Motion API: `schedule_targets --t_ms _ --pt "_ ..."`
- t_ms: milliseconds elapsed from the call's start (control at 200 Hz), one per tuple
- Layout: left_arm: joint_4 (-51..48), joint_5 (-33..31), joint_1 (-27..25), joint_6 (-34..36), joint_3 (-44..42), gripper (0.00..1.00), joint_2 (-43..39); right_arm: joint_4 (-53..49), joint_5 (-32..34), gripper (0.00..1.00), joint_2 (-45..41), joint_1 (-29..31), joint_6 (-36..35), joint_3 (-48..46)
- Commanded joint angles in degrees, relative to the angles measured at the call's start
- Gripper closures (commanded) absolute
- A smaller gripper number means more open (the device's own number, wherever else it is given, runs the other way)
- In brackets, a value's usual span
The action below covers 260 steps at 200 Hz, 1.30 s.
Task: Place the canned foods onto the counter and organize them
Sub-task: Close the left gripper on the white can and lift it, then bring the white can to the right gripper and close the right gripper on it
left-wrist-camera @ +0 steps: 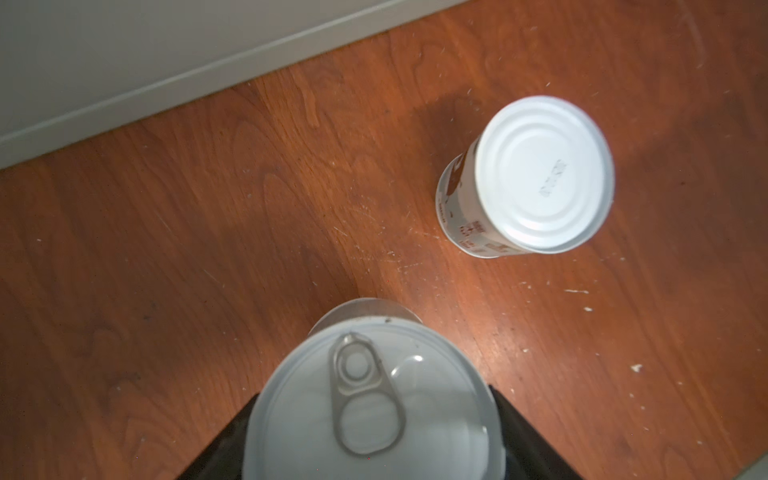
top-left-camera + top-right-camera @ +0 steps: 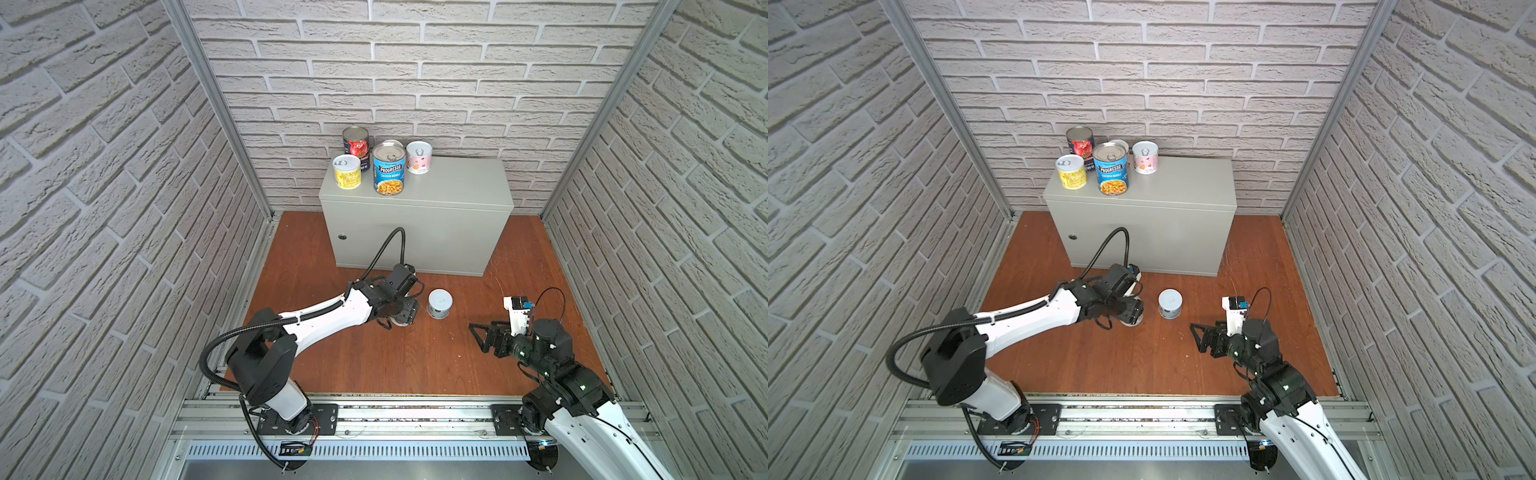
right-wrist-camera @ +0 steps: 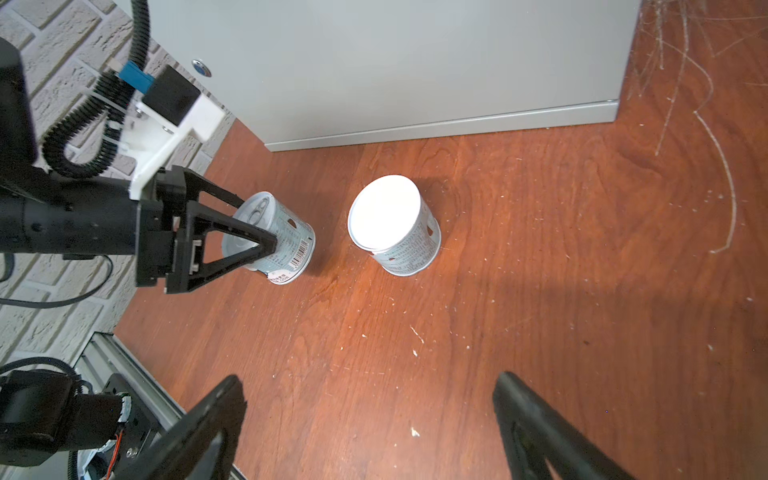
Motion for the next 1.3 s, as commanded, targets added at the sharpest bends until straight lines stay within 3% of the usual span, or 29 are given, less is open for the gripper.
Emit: schedule_targets --t_ms 0,550,940,1295 --pt "-0.2 -0.2 0.5 0.1 1.6 0.52 -4.0 8.6 -5.4 0.06 1.8 -0.1 -1.1 -0.4" --pt "-2.1 6.3 6.8 -2.3 0.5 0.53 -10.6 22.2 -7.0 0.06 11.3 3.1 -0.7 0.3" --pt "-3.8 8.7 11.1 -3.4 -1.8 0.53 -15.4 26.5 3.2 0.08 26.4 17.0 -6.8 7.6" --pt "-13.1 10.1 11.9 -4.9 -0.1 0.54 -21.5 35.8 4.4 0.08 35.0 25.8 -13.1 9.4"
